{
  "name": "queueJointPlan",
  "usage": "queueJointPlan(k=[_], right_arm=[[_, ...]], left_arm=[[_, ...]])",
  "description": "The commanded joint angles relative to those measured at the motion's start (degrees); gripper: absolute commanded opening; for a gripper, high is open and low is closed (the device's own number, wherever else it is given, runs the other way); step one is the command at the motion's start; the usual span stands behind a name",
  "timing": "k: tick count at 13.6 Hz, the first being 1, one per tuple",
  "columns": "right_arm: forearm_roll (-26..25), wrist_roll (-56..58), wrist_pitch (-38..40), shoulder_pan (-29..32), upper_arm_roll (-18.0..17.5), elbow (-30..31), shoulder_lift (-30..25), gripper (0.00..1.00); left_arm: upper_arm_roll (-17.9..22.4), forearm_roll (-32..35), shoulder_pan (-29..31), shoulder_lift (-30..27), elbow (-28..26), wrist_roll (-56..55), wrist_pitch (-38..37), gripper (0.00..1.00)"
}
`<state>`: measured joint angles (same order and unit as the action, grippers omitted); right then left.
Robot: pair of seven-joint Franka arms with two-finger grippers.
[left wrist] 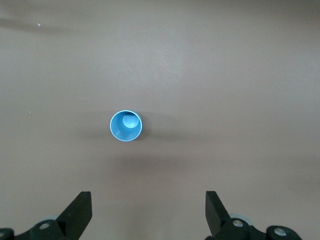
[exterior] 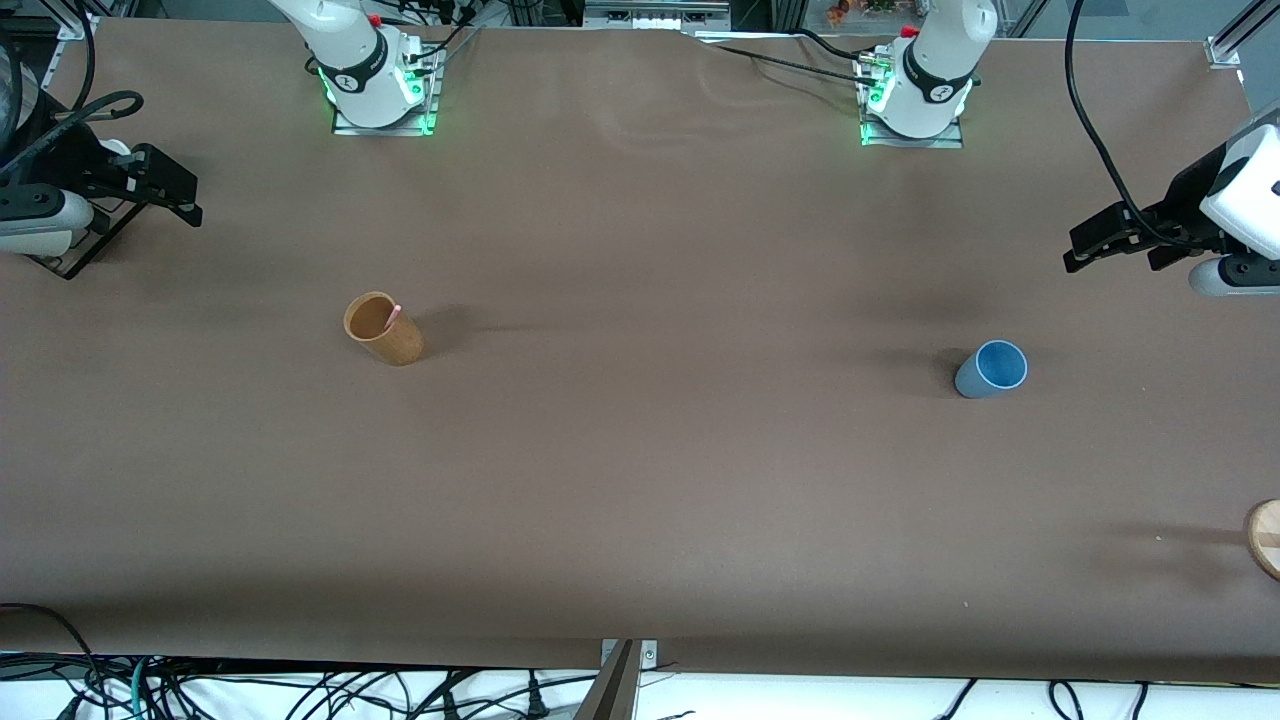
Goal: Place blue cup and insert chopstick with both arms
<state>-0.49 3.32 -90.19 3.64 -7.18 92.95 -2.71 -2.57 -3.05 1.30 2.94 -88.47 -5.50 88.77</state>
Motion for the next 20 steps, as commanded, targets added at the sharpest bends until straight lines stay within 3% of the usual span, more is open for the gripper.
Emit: queueJointPlan(k=[1,20], right_arm=[[-0.48,0.19,2.13,-0.48,0.5,-1.63,0.6,1.0],[0.05,-0.78,2.22,-0.74,-0.03,0.04,1.48,1.0]], left_arm=[[-0.25,1.2,0.02,1.1,2.08,-0.22,-0.52,1.0],[-0.25,0.94,0.02,1.1,2.08,-0.66,-0.52,1.0]])
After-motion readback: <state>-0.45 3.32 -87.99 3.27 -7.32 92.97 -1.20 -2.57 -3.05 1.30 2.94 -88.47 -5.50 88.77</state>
